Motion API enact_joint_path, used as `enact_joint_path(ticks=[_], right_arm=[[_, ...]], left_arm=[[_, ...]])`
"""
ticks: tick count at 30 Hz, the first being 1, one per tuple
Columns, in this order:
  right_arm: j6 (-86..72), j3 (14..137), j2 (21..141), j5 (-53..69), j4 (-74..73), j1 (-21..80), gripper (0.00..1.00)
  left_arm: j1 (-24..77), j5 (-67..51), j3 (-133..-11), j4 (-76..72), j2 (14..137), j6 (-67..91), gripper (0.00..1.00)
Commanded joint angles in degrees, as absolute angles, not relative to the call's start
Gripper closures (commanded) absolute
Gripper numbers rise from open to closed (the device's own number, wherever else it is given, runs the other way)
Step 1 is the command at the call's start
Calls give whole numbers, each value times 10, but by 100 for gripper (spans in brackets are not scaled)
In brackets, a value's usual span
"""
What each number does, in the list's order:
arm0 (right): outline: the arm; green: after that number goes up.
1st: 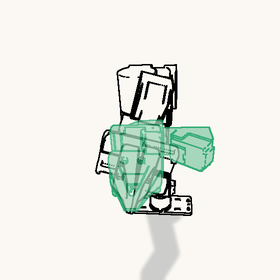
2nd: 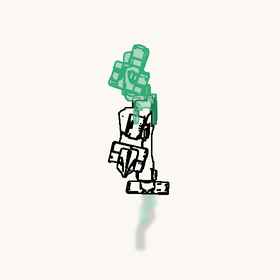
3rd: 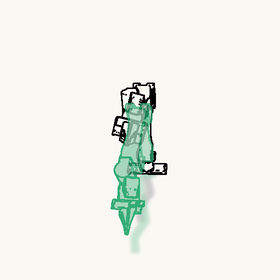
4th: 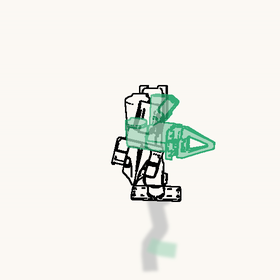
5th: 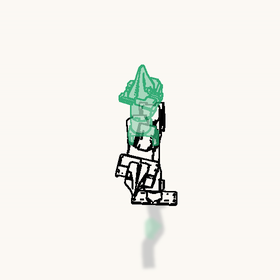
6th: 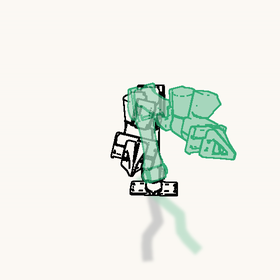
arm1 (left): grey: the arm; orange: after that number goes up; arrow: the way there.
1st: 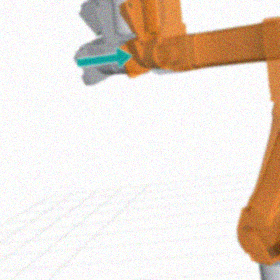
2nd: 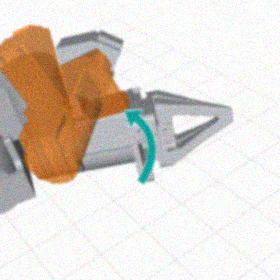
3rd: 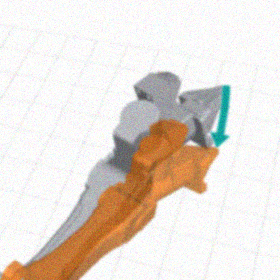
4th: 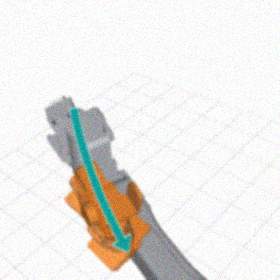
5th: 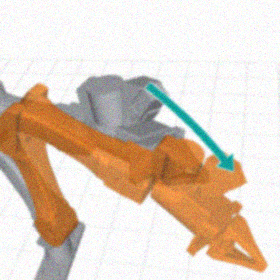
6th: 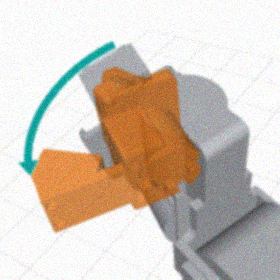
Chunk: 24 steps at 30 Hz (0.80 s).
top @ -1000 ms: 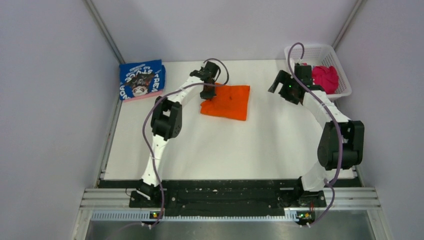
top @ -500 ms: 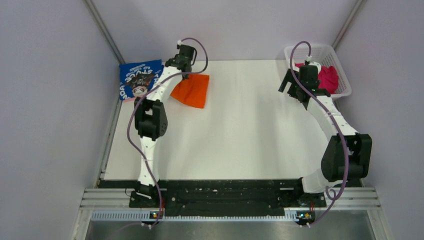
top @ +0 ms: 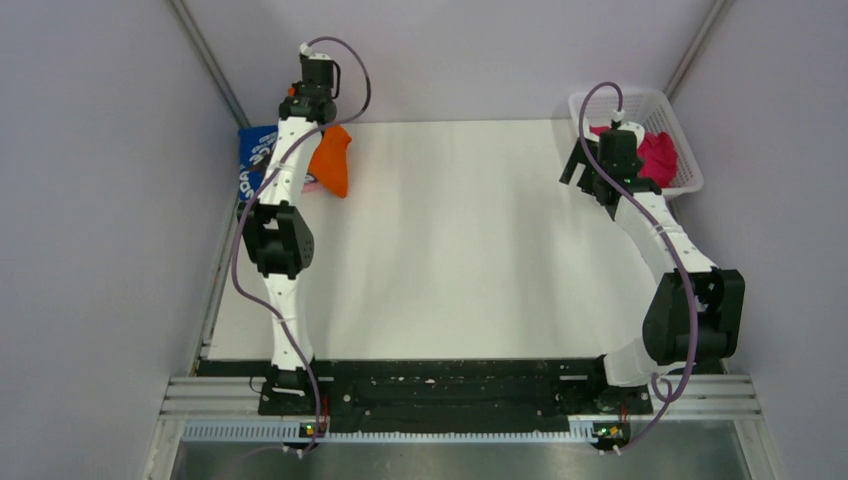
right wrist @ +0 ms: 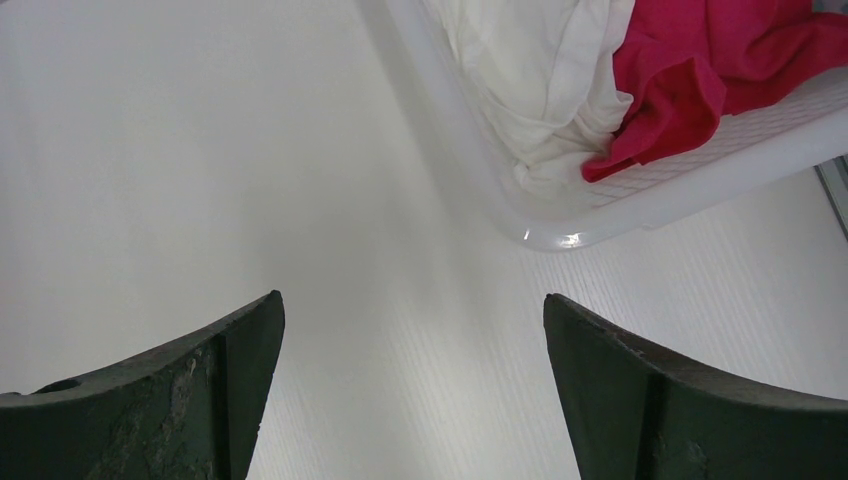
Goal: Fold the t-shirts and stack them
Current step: Put the neatly folded tshirt into the corner of the board with the left arm
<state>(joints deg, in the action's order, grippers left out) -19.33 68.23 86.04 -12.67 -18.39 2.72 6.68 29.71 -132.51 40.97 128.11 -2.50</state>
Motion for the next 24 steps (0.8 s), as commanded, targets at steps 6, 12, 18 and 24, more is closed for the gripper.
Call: enact_joint_path(ticks=[6, 12, 18, 24], right_arm=[[-180, 678, 843, -139, -163, 23, 1], [-177, 673, 839, -147, -163, 23, 1], [-173, 673, 840, -144, -165, 23, 1], [-174, 673, 845, -145, -170, 23, 1]], left_arm=[[48, 262, -1376, 377, 1213, -16, 100], [44, 200, -1377, 371, 1184, -2, 100], [44, 220, -1378, 361, 1173, -11, 100], [37, 233, -1385, 363, 1178, -25, 100]])
